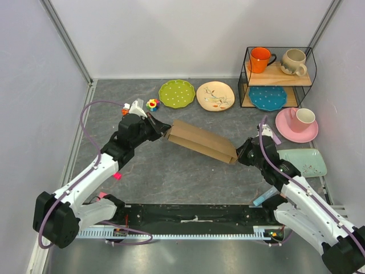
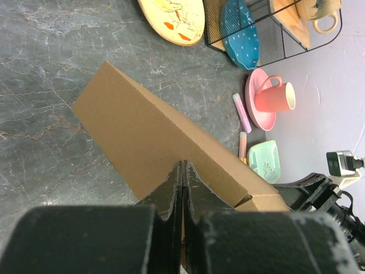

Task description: Fold the paper box

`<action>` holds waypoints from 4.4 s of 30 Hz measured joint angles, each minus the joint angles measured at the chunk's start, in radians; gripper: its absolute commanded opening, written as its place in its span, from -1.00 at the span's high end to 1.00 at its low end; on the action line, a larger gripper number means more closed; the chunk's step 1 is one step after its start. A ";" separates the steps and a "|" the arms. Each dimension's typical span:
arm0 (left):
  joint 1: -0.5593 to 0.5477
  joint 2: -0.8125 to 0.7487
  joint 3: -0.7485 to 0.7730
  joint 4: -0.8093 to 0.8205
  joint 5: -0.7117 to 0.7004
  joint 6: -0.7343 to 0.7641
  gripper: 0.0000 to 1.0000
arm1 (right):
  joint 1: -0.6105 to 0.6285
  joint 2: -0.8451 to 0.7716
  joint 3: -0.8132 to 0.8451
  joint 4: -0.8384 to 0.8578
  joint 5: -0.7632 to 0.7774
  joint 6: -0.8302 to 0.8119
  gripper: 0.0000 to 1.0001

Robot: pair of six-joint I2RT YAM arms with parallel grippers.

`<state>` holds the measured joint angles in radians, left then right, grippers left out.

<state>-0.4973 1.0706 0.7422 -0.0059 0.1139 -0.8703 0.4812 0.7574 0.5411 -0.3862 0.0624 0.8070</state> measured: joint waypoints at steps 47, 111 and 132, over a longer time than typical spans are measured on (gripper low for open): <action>0.038 -0.040 0.061 -0.521 0.187 -0.031 0.79 | -0.015 0.185 0.351 -0.307 0.048 0.016 0.43; 0.225 0.118 0.042 -0.385 0.444 -0.054 0.35 | -0.196 0.424 0.394 -0.296 -0.158 -0.072 -0.04; 0.249 0.353 0.242 -0.442 0.468 -0.047 0.36 | -0.270 0.611 0.515 -0.197 -0.169 -0.116 -0.07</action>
<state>-0.2485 1.4239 0.9844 -0.4480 0.5816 -0.9176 0.2111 1.3685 1.0557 -0.5835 -0.1066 0.6914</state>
